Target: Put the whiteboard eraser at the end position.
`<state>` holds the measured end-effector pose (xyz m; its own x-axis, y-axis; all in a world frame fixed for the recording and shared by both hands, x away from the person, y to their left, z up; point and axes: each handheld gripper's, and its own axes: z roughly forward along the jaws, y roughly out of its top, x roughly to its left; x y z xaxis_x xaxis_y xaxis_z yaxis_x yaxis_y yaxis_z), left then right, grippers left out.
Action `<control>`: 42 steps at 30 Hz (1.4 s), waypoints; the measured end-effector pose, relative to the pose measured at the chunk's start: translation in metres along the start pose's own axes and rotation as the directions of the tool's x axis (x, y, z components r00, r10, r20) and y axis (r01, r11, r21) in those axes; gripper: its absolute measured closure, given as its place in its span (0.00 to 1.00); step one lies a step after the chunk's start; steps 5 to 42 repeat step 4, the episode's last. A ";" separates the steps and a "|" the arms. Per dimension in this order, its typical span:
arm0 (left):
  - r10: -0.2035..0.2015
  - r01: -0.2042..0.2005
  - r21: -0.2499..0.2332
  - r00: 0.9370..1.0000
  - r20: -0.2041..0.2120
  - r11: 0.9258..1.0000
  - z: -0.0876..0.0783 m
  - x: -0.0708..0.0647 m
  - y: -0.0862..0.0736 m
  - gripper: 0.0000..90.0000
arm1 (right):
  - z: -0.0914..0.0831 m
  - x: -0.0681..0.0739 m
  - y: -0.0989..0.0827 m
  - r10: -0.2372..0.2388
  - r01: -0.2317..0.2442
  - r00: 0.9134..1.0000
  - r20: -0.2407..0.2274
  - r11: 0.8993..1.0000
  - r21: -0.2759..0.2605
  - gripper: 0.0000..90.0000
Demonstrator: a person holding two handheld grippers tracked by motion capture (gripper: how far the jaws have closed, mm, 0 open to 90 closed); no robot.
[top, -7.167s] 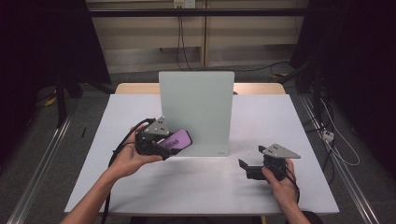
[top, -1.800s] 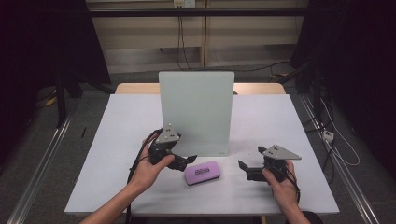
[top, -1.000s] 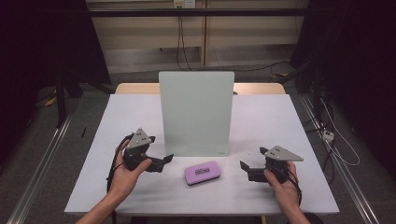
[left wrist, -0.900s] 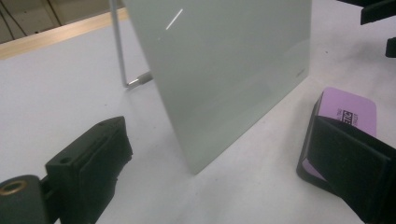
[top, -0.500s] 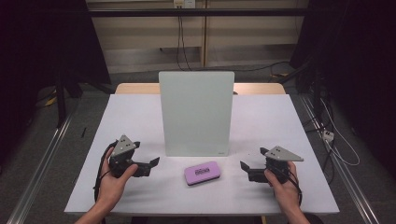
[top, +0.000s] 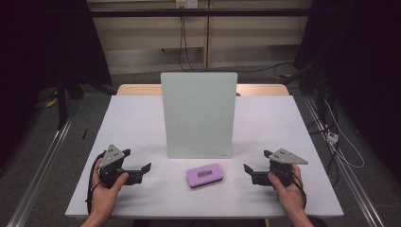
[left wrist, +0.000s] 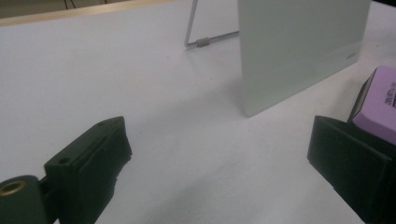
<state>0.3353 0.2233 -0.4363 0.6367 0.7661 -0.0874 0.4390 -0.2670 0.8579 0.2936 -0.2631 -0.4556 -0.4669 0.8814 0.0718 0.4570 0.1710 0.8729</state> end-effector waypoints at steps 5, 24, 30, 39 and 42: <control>0.010 -0.010 0.005 1.000 -0.001 1.000 0.002 -0.001 0.000 0.06 | 0.001 -0.001 0.000 -0.003 0.003 1.000 -0.005 1.000 0.001 0.06; 0.010 -0.010 0.005 1.000 -0.001 1.000 0.002 -0.001 0.000 0.06 | 0.001 -0.001 0.000 -0.003 0.003 1.000 -0.005 1.000 0.001 0.06; 0.010 -0.010 0.005 1.000 -0.001 1.000 0.002 -0.001 0.000 0.06 | 0.001 -0.001 0.000 -0.003 0.003 1.000 -0.005 1.000 0.001 0.06; 0.010 -0.010 0.005 1.000 -0.001 1.000 0.002 -0.001 0.000 0.06 | 0.001 -0.001 0.000 -0.003 0.003 1.000 -0.005 1.000 0.001 0.06; 0.010 -0.010 0.005 1.000 -0.001 1.000 0.002 -0.001 0.000 0.06 | 0.001 -0.001 0.000 -0.003 0.003 1.000 -0.005 1.000 0.001 0.06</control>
